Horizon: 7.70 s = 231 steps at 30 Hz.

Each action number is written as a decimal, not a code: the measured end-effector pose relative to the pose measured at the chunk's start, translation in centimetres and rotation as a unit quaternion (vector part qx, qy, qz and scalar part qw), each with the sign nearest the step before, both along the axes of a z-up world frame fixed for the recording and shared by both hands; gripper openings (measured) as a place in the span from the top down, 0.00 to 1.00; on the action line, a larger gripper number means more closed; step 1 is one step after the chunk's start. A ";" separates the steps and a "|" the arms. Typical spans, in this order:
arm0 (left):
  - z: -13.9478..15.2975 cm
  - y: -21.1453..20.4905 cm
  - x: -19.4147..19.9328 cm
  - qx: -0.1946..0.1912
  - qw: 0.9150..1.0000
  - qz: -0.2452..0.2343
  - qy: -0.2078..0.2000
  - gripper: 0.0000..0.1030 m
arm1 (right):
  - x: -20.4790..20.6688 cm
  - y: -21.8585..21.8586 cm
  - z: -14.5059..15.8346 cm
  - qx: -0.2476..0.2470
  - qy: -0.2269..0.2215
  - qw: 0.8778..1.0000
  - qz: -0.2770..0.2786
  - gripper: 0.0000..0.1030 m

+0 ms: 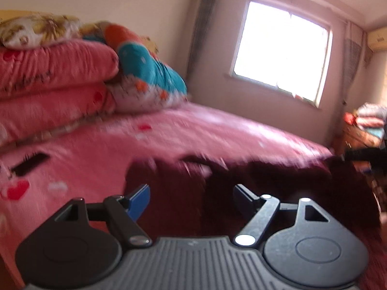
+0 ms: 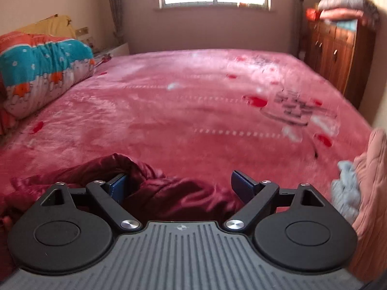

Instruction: Fold large clothes

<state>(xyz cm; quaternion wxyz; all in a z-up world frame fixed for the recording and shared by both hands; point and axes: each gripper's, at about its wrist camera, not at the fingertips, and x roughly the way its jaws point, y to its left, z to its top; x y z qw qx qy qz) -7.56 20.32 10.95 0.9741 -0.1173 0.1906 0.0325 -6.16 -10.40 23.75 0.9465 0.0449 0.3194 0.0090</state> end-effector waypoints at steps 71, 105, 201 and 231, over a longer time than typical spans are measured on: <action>-9.8 -4.6 -7.9 -0.161 0.971 0.059 0.167 0.21 | -35.0 -26.3 -6.5 0.173 -0.195 0.957 -0.130 0.27; -11.6 -5.5 -4.8 -0.204 0.962 -0.068 0.167 0.82 | -24.9 -20.5 -12.7 0.207 0.013 0.978 -0.004 0.03; -11.0 -1.0 15.2 -0.289 0.950 0.048 0.105 0.90 | -0.7 -11.5 -13.9 0.426 -0.048 0.902 -0.046 0.00; -2.8 -1.3 2.7 -0.274 0.960 -0.031 0.054 0.92 | -10.7 -14.1 -7.2 0.422 -0.081 0.902 -0.043 0.90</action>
